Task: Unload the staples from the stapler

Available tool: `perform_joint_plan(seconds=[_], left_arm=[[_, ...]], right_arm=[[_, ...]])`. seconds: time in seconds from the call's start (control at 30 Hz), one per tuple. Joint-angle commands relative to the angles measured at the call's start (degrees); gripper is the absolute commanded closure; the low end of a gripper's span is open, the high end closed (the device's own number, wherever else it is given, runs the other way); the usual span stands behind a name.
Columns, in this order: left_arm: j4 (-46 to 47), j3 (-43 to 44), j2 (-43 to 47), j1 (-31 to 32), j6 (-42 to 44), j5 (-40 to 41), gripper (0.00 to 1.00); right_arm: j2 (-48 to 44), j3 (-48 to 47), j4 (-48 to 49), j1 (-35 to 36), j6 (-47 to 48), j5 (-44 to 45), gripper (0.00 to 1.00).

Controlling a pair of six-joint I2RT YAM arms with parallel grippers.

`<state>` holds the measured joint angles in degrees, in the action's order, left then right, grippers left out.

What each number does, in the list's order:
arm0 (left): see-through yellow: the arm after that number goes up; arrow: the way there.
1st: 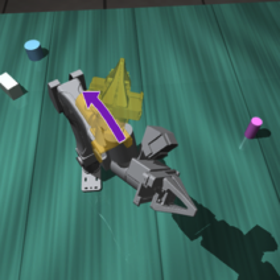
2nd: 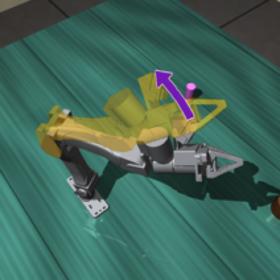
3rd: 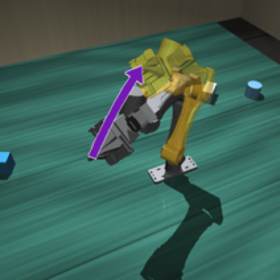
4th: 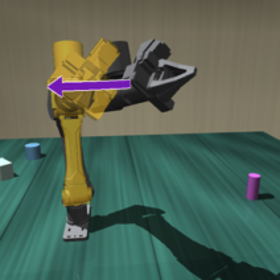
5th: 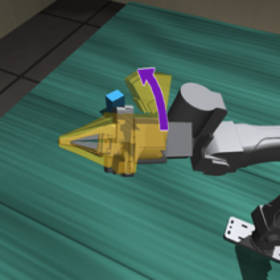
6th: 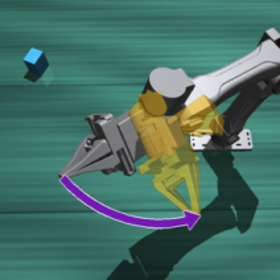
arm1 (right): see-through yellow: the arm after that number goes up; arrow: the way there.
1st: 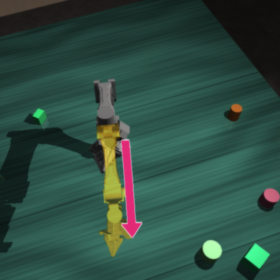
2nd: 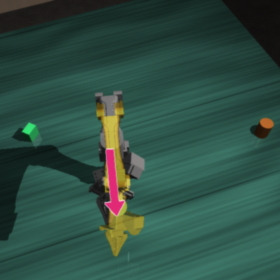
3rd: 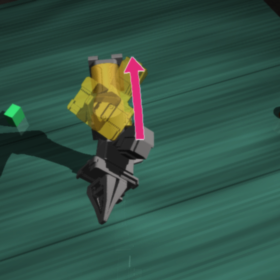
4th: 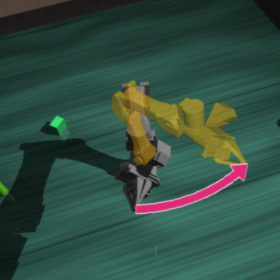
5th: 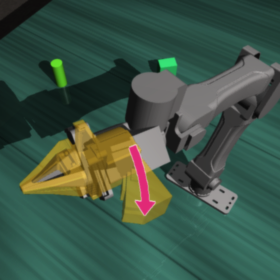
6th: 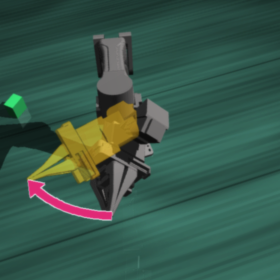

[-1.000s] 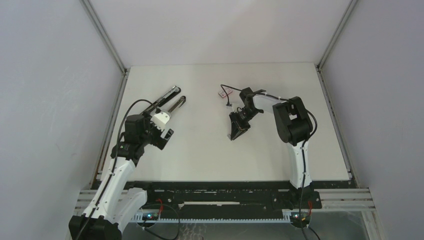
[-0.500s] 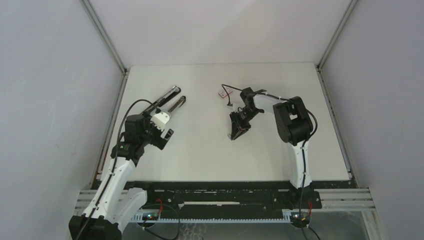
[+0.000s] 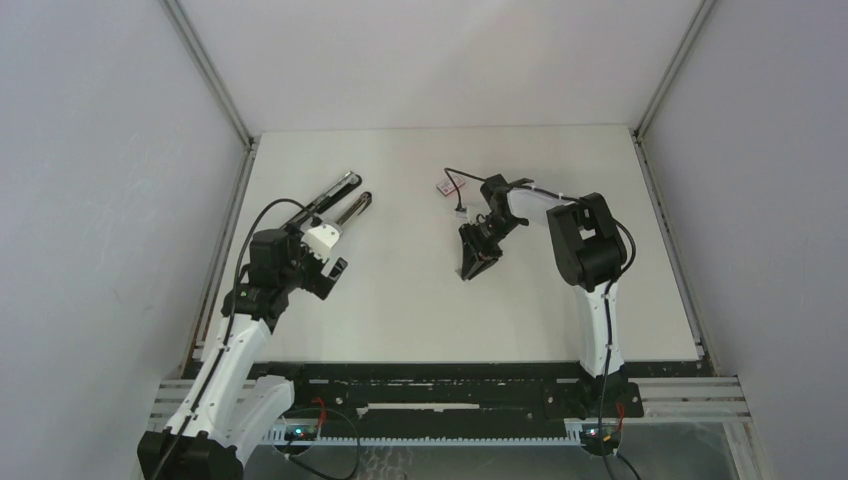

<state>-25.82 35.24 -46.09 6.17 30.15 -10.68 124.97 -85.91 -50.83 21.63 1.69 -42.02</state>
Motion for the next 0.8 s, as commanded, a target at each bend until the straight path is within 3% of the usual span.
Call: perform_joint_plan(seconds=[0.0,0.5,0.77], left_arm=[[1.52,-0.79,0.77,-0.31,0.52,-0.02,0.00],[1.48,-0.86,1.11,-0.34,0.52,-0.13,0.00],[1.48,-0.86,1.30,-0.36,0.53,-0.16,0.00]], right_arm=[[-1.14,0.62,1.98,-0.50,0.97,10.52,0.72],[-6.31,2.15,4.31,2.74,2.51,25.79,0.62],[-6.90,2.21,4.17,4.50,4.12,29.82,0.57]])
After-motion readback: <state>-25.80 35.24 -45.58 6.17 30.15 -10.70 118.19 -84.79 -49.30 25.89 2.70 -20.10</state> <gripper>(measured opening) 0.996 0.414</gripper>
